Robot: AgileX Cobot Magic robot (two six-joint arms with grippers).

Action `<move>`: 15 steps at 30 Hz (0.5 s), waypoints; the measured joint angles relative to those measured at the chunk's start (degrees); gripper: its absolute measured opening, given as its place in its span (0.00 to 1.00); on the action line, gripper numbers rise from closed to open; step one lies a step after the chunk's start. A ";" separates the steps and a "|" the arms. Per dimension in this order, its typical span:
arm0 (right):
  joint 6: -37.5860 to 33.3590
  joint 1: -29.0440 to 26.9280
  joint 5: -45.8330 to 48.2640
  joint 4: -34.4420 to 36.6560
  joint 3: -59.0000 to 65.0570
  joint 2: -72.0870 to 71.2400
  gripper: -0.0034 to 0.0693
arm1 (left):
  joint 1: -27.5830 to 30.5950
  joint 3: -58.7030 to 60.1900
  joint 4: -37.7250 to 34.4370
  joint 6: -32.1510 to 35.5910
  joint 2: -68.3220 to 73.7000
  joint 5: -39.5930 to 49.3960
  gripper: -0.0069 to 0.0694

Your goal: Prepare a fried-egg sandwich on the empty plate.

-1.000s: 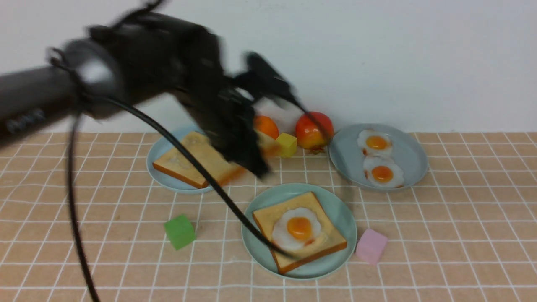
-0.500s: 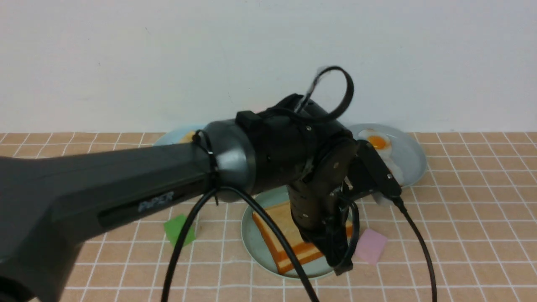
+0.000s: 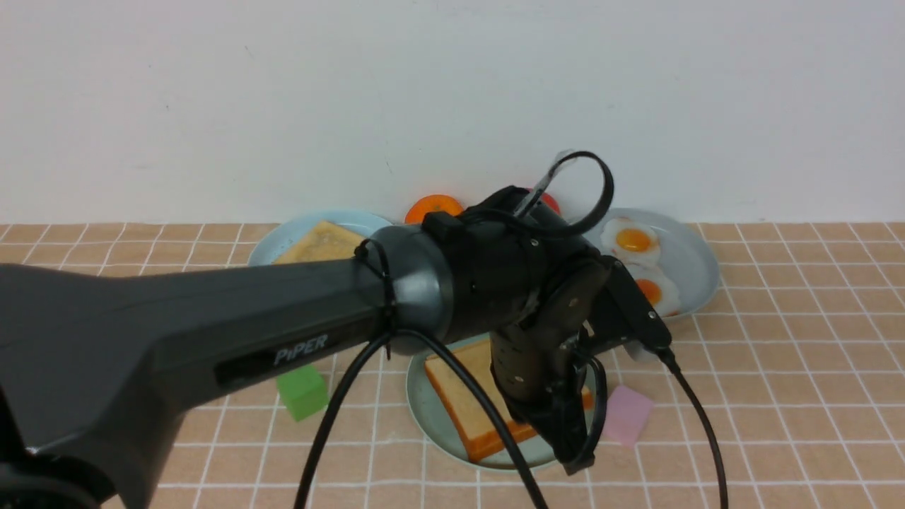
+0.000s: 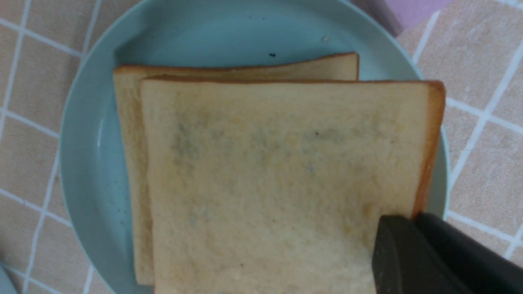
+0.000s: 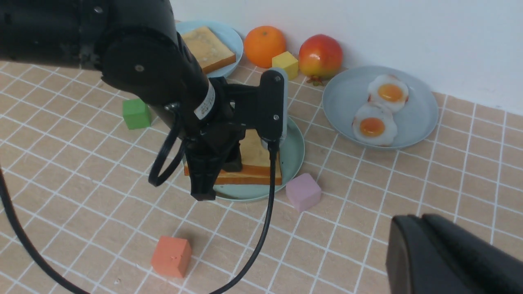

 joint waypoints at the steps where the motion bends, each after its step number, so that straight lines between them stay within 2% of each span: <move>1: 0.00 0.00 0.06 0.00 0.00 0.00 0.10 | 0.00 0.00 0.00 -0.04 0.00 -0.19 0.18; 5: 0.00 0.00 0.10 0.05 0.00 0.00 0.10 | 0.00 0.00 0.11 -0.04 0.00 -0.74 0.33; 10: 0.00 0.00 0.10 0.05 0.00 0.00 0.11 | 0.00 0.00 -1.93 -0.33 -0.17 -0.95 0.46; 13: 0.00 0.00 0.10 0.05 0.00 0.00 0.11 | 0.00 0.00 -4.68 -0.45 -1.27 -0.63 0.48; 15: 0.00 0.00 0.10 0.05 0.00 0.00 0.11 | 0.00 0.00 -6.33 -1.01 -3.37 0.12 0.46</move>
